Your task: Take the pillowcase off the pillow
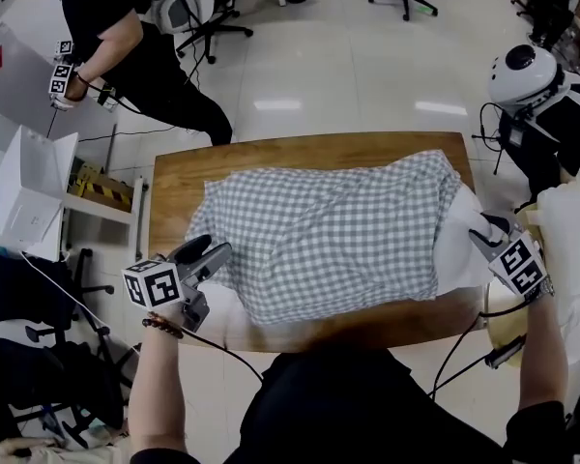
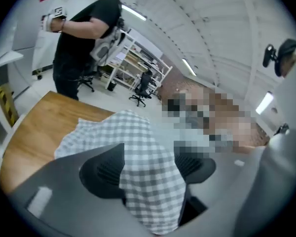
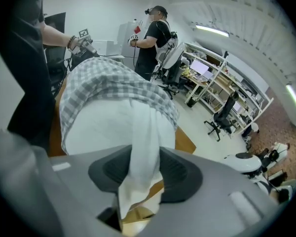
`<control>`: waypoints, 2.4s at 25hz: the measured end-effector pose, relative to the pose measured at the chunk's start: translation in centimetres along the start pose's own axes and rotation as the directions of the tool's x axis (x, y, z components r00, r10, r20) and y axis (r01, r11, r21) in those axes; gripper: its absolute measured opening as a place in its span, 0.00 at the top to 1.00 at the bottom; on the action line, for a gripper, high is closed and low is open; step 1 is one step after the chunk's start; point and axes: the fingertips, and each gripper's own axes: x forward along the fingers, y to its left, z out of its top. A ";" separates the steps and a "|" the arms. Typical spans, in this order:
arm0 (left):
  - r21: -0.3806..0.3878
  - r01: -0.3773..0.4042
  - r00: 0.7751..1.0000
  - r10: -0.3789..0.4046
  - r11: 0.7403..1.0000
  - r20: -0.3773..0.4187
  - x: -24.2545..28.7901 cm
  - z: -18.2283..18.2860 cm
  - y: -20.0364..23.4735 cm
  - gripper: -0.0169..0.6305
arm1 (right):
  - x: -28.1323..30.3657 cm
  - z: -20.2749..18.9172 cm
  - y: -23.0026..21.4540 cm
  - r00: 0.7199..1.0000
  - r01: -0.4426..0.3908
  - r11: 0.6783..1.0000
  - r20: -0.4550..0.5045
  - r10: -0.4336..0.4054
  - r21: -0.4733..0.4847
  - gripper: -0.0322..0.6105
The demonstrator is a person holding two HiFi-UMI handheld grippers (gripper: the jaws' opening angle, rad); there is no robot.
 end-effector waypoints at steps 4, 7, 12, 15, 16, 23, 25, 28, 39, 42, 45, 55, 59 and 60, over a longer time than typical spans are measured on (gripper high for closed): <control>-0.130 -0.043 0.999 0.044 0.991 0.012 -0.6 -1.3 4.8 0.43 | -0.8 1.5 -0.1 0.997 -0.075 0.997 0.023 0.074 0.020 0.47; -0.232 -0.029 1.000 0.029 0.972 -0.003 0.2 -2.7 7.2 0.38 | -1.3 2.7 0.4 0.983 -0.184 0.982 0.027 0.183 0.049 0.23; -0.480 0.012 0.999 0.004 0.877 0.034 2.5 -5.4 11.5 0.36 | 1.3 0.9 1.8 0.956 -0.274 0.962 -0.107 0.272 -0.002 0.15; -0.617 -0.006 0.999 0.032 0.787 0.032 3.6 -6.8 12.0 0.36 | 3.0 0.3 2.5 0.950 -0.286 0.958 -0.139 0.280 -0.019 0.15; -0.675 -0.031 0.998 0.057 0.737 0.016 3.7 -7.3 11.6 0.36 | 3.4 0.2 2.7 0.948 -0.288 0.957 -0.146 0.282 -0.022 0.16; -0.600 0.038 0.995 0.026 0.799 0.098 4.2 -6.3 12.4 0.97 | 4.5 -0.2 3.4 0.940 -0.314 0.949 -0.143 0.308 -0.021 0.35; -0.556 0.036 0.995 0.020 0.831 0.094 3.8 -5.9 12.5 0.96 | 4.3 -0.3 3.4 0.943 -0.311 0.950 -0.133 0.305 -0.022 0.46; -0.547 -0.016 0.996 0.059 0.837 0.062 2.4 -5.5 12.2 0.96 | 4.5 0.2 3.5 0.951 -0.294 0.956 -0.112 0.289 -0.024 0.58; -0.149 -0.302 0.942 0.318 0.942 0.103 -3.2 1.6 13.0 0.97 | 2.8 1.9 2.3 0.990 -0.109 0.993 -0.092 0.105 -0.048 0.92; -0.139 -0.357 0.916 0.376 0.924 0.142 -5.1 3.3 13.2 0.97 | 0.9 1.7 1.4 0.998 -0.032 0.999 -0.062 0.030 -0.029 0.92; -0.142 -0.383 0.896 0.404 0.913 0.183 -6.3 4.3 13.0 0.97 | -0.8 1.5 0.9 0.999 0.023 0.999 -0.039 -0.024 -0.028 0.92; -0.187 -0.387 0.871 0.425 0.903 0.247 -8.4 5.7 13.2 0.96 | -4.9 1.6 -0.2 0.993 0.115 0.993 -0.004 -0.115 0.005 0.92; -0.187 -0.386 0.866 0.424 0.904 0.265 -8.4 6.2 12.8 0.96 | -5.9 0.9 -1.1 0.992 0.125 0.992 0.009 -0.125 0.026 0.92; -0.189 -0.387 0.864 0.426 0.903 0.267 -8.4 6.1 12.8 0.96 | -6.0 0.7 -1.1 0.992 0.124 0.992 0.010 -0.125 0.030 0.92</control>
